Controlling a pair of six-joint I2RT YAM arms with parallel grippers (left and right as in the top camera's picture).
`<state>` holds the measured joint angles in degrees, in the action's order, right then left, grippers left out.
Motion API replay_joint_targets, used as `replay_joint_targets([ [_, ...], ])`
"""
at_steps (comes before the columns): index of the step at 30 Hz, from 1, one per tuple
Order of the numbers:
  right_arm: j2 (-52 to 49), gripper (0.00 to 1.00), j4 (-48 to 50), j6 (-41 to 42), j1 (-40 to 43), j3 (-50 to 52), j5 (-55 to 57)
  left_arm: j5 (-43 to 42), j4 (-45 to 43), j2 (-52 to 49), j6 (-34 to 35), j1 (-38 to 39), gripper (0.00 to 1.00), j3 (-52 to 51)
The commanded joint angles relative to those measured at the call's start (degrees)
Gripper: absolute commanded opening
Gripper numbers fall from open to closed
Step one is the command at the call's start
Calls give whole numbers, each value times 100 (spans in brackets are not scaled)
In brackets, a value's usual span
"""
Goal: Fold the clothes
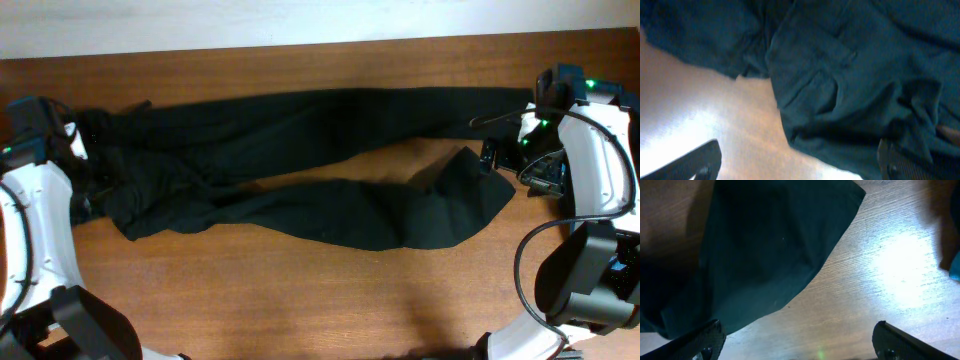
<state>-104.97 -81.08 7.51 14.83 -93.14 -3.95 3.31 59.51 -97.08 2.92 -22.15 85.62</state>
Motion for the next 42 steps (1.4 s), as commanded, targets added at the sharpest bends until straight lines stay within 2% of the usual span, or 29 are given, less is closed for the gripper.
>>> replay_joint_targets([
  [1,55,99,173,50,9,131,79,-566,-317,55,-782,-168,99,-15],
  [6,55,99,398,52,9,304,79,-553,-890,31,-1071,-175,99,-127],
  [10,55,99,420,50,9,389,79,-597,-984,-129,-1349,-175,99,-142],
  [17,52,99,396,50,9,391,149,-734,-1287,-835,-1917,-175,98,-142],
  [23,52,99,358,55,11,422,315,-850,-1360,-1259,-1954,-175,97,-142],
  [25,52,99,365,96,26,470,323,-848,-1327,-1287,-1954,-175,93,-142],
  [26,50,99,391,144,26,503,343,-848,-1318,-1287,-1954,-177,90,-142],
  [28,50,99,511,164,26,614,356,-848,-1318,-1285,-1952,-177,71,-140],
  [31,50,99,660,205,26,841,306,-848,-1294,-1285,-1950,-177,32,-140],
  [33,50,99,743,208,26,975,271,-848,-1272,-1285,-1947,-177,15,-140],
  [42,42,99,1397,501,138,1340,903,-850,-1209,-1285,-1862,-175,0,-140],
])
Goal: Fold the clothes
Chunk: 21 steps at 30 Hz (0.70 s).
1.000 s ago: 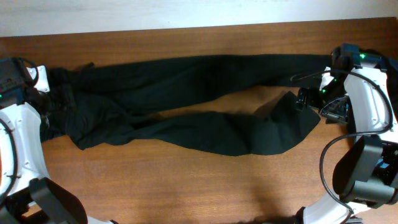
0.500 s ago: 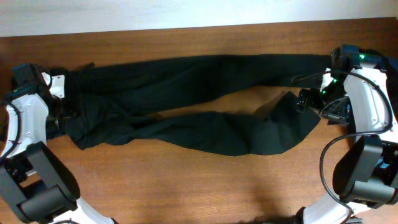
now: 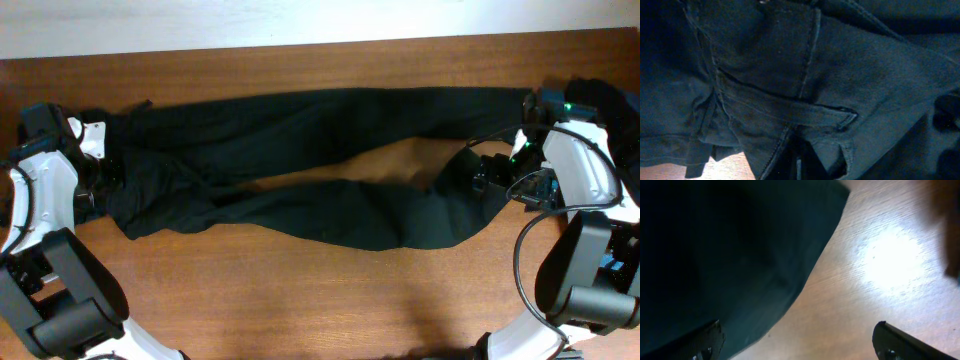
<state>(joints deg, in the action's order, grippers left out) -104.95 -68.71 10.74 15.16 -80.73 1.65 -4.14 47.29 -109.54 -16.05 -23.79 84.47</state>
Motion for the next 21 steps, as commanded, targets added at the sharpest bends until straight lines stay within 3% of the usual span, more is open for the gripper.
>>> replay_joint_targets([
  [1,33,99,240,177,109,107,297,-105,15,-39,35,-11,0,-24],
  [11,39,99,-22,175,98,-59,-1189,-105,92,-39,35,-11,1,-22],
  [17,39,99,164,109,101,-492,-1351,-105,94,-39,35,-11,6,-22],
  [21,7,99,717,-782,90,-507,-1209,-105,92,-39,37,-11,6,-22],
])
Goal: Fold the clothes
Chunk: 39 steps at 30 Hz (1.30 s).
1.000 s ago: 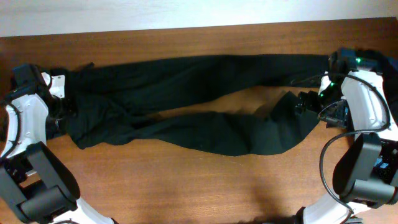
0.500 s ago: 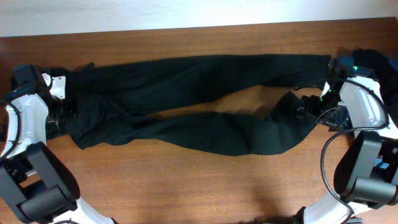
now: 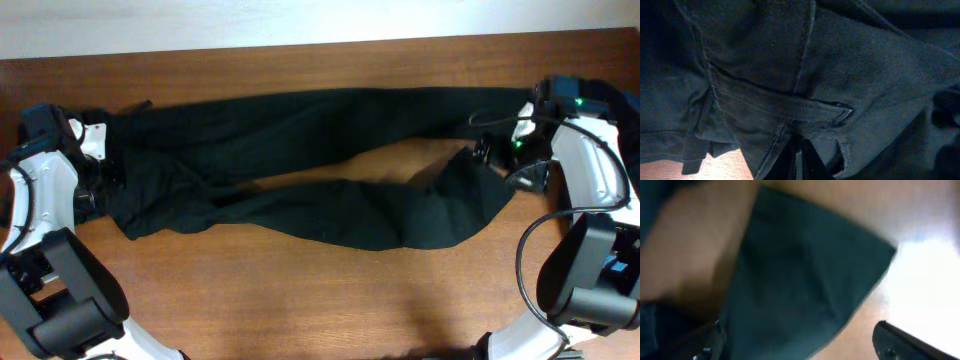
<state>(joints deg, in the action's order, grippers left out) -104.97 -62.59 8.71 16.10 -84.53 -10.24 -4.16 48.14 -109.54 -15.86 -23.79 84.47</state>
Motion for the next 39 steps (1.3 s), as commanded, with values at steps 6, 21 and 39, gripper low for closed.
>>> replay_joint_targets([
  [6,-68,99,393,-1209,68,-125,658,-103,7,-39,17,-11,6,-22],
  [21,-627,84,1338,-3803,85,-118,595,-101,-13,-39,146,-11,6,-22],
  [39,-1510,69,1292,-4389,85,-87,-313,-101,-39,-39,144,-11,6,-22],
])
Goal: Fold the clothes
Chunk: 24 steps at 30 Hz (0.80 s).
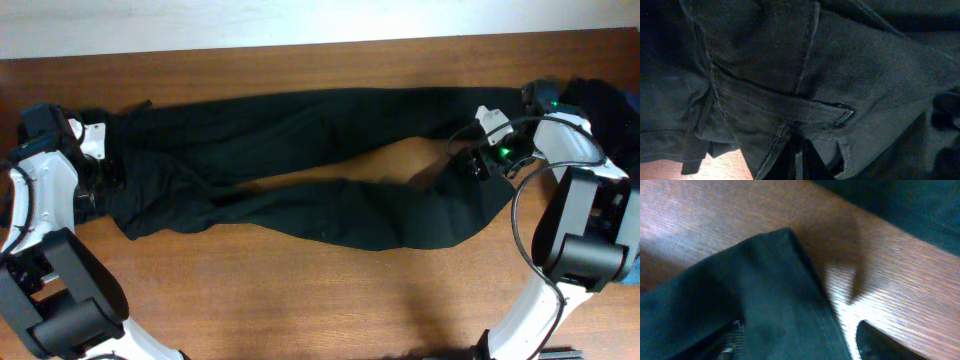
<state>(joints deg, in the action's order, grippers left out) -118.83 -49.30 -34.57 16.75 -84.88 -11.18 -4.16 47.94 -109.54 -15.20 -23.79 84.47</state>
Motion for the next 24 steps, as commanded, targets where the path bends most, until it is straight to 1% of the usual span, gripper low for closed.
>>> replay_joint_targets([
  [1,-127,67,-59,-61,20,-52,-219,-101,-22,-39,79,-11,7,-22],
  [3,-125,66,-85,-61,20,-52,-216,-101,-33,-39,79,-11,7,-22],
  [7,-125,60,-125,-59,20,-52,-219,-98,-37,-39,76,-11,6,-22],
  [9,-127,55,-136,-61,20,-52,-216,-101,-35,-39,79,-11,7,-22],
  [11,-127,53,-133,-61,20,-52,-216,-101,-37,-39,79,-11,7,-22],
  [12,-125,49,-133,-61,20,-52,-216,-101,-37,-39,79,-11,7,-22],
  [14,-125,36,-138,-61,22,-52,-214,-101,-37,-39,79,-11,6,-22],
  [15,-122,29,-138,-61,20,-55,-205,-101,-37,-39,79,-11,6,-22],
  [16,-111,17,-138,-57,20,-70,-166,-101,-37,-39,76,-11,7,-22],
  [17,-101,8,-162,-55,22,-105,-142,-101,-39,-39,79,-11,6,-22],
  [18,-76,4,-229,-55,22,-173,-103,-101,-39,-39,79,-13,6,-22],
  [19,-37,4,-326,-52,22,-284,-63,-101,-42,-39,79,-11,4,-20],
  [20,7,4,-433,-52,22,-407,-61,-101,-39,-39,79,-11,0,-9],
  [22,114,4,-730,15,39,-745,-61,-103,-11,-35,83,-11,0,52],
  [24,205,4,-968,262,92,-1084,-50,-103,103,-20,85,-11,0,181],
])
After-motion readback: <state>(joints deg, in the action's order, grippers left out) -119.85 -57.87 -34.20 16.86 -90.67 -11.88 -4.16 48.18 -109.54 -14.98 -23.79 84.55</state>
